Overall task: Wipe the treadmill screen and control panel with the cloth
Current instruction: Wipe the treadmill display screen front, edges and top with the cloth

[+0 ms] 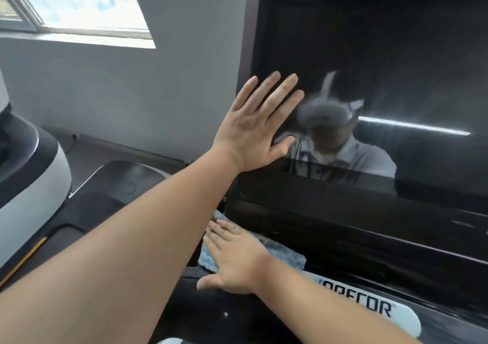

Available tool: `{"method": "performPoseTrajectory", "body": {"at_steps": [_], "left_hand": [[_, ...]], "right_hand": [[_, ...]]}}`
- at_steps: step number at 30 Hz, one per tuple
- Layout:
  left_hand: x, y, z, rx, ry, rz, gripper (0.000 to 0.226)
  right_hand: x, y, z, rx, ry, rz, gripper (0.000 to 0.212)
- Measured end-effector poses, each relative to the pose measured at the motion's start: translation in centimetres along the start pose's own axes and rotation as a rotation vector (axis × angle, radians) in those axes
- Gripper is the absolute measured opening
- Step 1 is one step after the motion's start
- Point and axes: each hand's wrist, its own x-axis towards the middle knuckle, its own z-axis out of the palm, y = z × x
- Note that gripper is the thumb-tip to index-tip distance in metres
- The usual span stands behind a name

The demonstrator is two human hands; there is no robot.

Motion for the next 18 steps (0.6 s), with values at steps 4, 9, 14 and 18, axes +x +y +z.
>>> {"method": "performPoseTrajectory", "body": {"at_steps": [4, 9, 14, 18], "left_hand": [[0.0, -0.1, 0.2, 0.017, -0.018, -0.006, 0.073], [-0.2, 0.0, 0.1, 0.025, -0.021, -0.011, 0.074], [-0.1, 0.0, 0.1, 0.039, -0.016, -0.008, 0.074], [-0.1, 0.3, 0.1, 0.036, -0.014, -0.004, 0.073]], "right_hand": [[-7.6, 2.5, -0.1, 0.208, 0.033, 0.015, 0.102], [-20.0, 7.6, 1.2, 0.127, 0.064, 0.199, 0.091], [-20.4, 6.9, 0.8, 0.077, 0.104, 0.222, 0.095], [-12.9, 4.3, 0.0, 0.171, 0.149, 0.152, 0.099]]}}
